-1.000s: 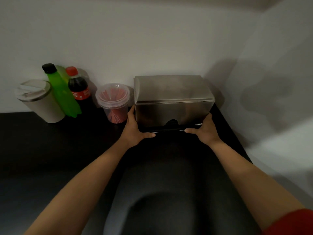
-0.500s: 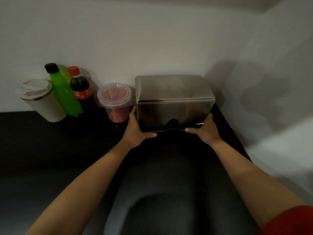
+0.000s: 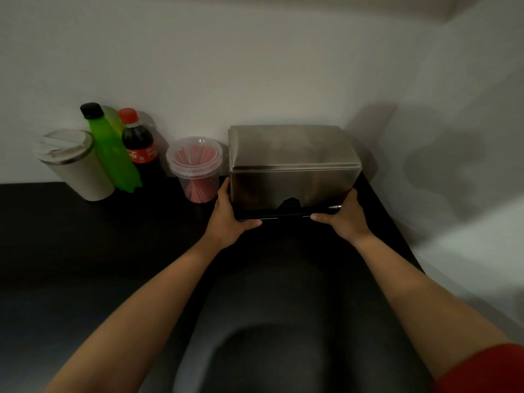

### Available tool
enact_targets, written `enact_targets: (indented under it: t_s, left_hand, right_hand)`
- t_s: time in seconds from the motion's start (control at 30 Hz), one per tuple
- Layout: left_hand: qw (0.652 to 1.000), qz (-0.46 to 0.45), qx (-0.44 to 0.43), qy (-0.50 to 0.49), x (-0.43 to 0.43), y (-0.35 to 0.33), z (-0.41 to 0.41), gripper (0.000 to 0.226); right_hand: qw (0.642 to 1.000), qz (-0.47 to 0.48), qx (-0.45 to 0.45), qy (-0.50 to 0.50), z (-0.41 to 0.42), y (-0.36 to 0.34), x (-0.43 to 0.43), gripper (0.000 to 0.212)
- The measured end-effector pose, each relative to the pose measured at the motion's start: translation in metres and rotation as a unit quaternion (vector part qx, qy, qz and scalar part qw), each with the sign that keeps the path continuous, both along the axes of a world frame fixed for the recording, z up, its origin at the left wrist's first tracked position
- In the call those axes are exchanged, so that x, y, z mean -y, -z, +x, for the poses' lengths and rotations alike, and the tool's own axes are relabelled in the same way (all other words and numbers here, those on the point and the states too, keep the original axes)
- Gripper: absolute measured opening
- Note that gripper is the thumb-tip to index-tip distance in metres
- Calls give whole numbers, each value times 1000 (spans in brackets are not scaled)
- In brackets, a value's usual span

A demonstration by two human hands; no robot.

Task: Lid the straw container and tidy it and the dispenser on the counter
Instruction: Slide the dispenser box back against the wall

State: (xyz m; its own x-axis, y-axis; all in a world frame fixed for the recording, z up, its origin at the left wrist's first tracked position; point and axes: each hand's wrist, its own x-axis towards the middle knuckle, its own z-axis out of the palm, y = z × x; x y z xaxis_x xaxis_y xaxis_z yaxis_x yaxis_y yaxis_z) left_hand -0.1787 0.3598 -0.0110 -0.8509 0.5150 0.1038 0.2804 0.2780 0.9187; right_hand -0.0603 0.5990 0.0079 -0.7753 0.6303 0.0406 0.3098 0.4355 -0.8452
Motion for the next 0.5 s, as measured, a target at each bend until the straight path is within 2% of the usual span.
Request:
enact_targets:
  t_s: [0.5]
  left_hand:
    - [1000, -15, -13, -8, -3, -2, 1, 116]
  right_hand:
    - [1000, 14, 6, 3, -2, -3, -1, 99]
